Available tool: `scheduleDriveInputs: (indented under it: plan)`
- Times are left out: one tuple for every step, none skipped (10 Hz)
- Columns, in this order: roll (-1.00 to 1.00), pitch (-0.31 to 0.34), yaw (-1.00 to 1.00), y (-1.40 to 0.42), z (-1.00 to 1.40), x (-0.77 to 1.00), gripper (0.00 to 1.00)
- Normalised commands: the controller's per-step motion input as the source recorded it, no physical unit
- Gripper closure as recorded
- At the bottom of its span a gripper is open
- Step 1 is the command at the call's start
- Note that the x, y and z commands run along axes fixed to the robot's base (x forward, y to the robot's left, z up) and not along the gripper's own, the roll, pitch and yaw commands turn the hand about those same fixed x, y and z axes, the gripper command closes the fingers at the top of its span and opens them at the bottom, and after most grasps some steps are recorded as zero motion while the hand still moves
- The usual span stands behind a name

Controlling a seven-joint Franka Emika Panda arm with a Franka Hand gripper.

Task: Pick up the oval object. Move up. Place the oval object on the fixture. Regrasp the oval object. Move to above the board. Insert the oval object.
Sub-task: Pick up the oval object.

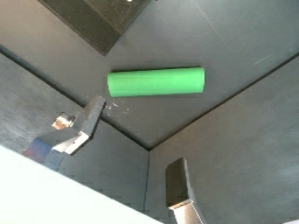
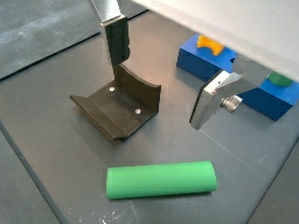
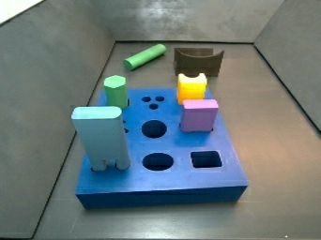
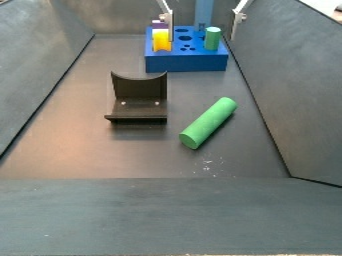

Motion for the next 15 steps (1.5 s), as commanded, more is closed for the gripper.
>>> scheduleDriveInputs:
  plan:
    - [-0.09, 0.016, -0.33, 0.35, -0.21, 0.4, 0.0]
    - [-0.07, 0.0, -0.71, 0.23, -0.76, 0.0, 0.0]
    - [-0.01, 0.0, -0.73, 0.27, -0.73, 0.0, 0.0]
    - [0.0, 0.0, -0.79, 0.22, -0.64, 0.0, 0.0]
    - [0.0, -0.033, -0.92, 0.07, -0.71, -0.16, 0.0]
    - [0.0, -0.017, -0.83, 0.14, -0.79, -0.3, 0.0]
    - [0.0, -0.026, -0.77, 0.19, -0.8, -0.45, 0.0]
    - [0.02, -0.066, -0.73, 0.15, -0.8, -0.47, 0.0]
    - [0.0, -0.08, -0.65, 0.23, -0.76, -0.28, 0.0]
    - [0.0, -0.051, -0.56, 0.27, -0.88, -0.2, 0.0]
    - [0.01, -0.026, -0.48, 0.23, -0.93, -0.15, 0.0]
    - [0.02, 0.0, -0.35, 0.27, -0.97, 0.08, 0.0]
    - [0.01, 0.0, -0.24, 0.24, -0.85, 0.51, 0.0]
    - [0.07, -0.034, -0.26, 0.02, -0.85, 0.27, 0.0]
    - [0.13, -0.056, -0.29, 0.0, -0.93, 0.1, 0.0]
